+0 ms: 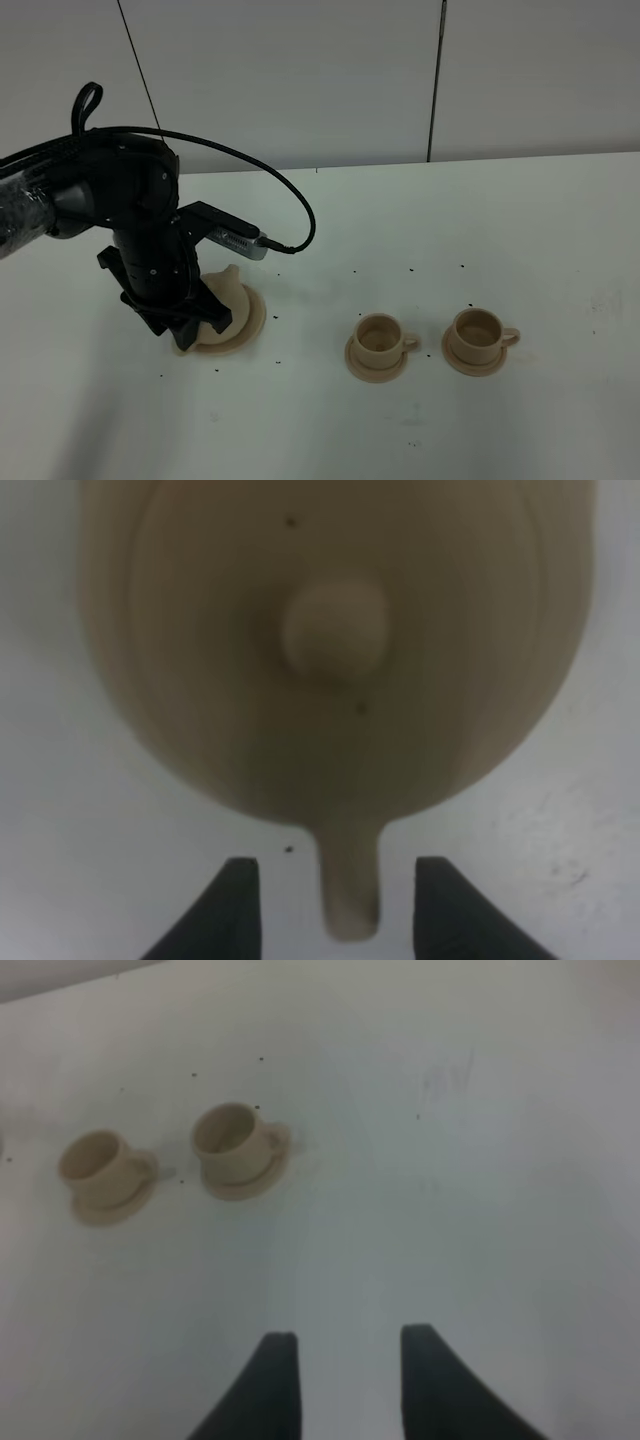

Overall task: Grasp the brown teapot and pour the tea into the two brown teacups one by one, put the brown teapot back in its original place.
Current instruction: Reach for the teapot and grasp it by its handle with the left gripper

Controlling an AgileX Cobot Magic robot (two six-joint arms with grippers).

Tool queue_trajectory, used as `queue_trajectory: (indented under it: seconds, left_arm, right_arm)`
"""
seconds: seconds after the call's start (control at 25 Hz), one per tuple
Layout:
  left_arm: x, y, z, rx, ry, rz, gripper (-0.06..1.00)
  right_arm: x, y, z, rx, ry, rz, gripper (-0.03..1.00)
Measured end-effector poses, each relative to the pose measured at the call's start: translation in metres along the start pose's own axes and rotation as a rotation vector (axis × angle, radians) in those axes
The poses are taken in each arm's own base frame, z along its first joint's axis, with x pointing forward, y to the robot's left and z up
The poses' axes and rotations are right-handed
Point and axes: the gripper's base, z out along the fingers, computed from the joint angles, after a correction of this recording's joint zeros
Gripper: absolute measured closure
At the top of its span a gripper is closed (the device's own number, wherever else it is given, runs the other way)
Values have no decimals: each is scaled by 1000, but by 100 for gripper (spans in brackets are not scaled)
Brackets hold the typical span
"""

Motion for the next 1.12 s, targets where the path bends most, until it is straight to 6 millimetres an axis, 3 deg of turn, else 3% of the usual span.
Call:
queue_trajectory:
  seconds: [0.76, 1.12]
  left_arm:
    - [-3, -2, 1, 17, -27, -8, 52]
    - [-3, -1, 1, 16, -27, -8, 65]
  right_arm:
    - [0, 0, 0, 0, 0, 0, 72]
    - [0, 0, 0, 0, 0, 0, 72]
